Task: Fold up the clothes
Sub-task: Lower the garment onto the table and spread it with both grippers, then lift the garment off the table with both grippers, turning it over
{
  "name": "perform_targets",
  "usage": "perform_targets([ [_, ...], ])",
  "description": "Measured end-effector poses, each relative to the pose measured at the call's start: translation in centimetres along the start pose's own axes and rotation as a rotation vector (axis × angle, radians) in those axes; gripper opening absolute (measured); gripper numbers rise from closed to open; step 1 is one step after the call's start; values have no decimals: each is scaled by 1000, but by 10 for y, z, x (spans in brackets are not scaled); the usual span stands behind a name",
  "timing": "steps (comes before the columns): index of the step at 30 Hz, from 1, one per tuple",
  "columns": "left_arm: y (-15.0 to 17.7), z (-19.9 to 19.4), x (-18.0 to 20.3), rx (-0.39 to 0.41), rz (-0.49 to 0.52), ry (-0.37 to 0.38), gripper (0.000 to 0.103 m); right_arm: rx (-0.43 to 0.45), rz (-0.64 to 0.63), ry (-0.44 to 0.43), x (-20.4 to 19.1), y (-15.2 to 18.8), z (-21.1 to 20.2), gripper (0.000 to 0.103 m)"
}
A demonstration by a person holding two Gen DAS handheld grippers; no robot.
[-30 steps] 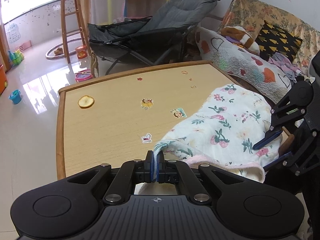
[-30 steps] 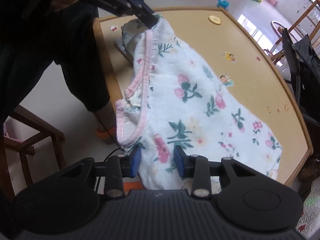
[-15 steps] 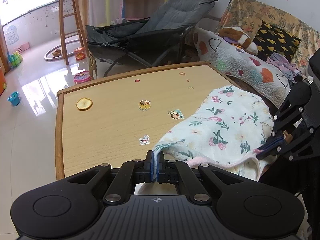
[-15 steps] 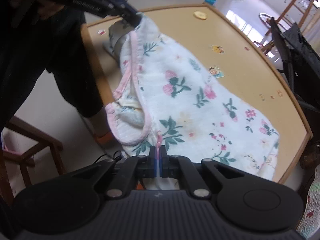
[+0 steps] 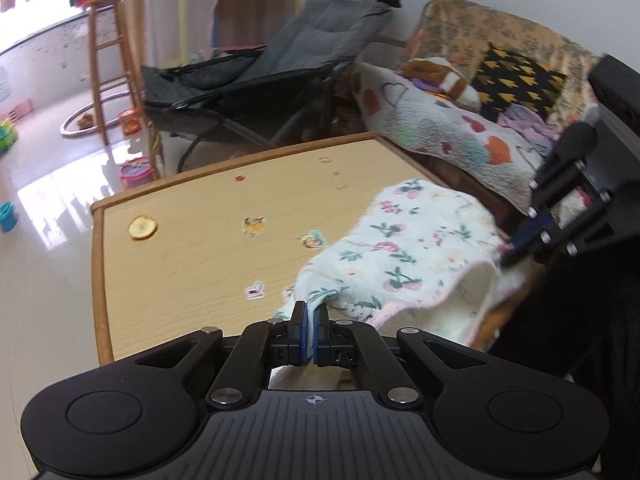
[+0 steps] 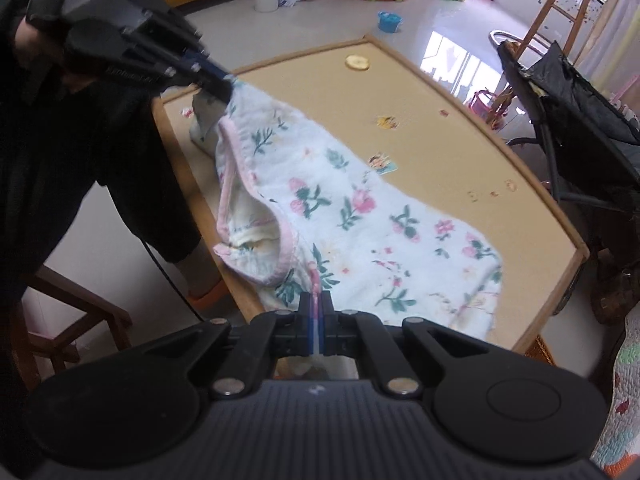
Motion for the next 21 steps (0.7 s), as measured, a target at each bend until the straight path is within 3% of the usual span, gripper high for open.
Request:
perform_targets([
  [12,-35,-59,7,151,-40,6,2,163,14,62,16,-26,-68,3],
  [21,-62,-109,31,223,29,30,2,223,-39,73,12,-40,-117,3],
])
Point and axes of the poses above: each gripper's, at about its wrist camera, not at the fingertips, and z roughly the way its jaws point, x to its right, y to its underside, the point moved 5 cm from there along z, roughly the way its jaws point
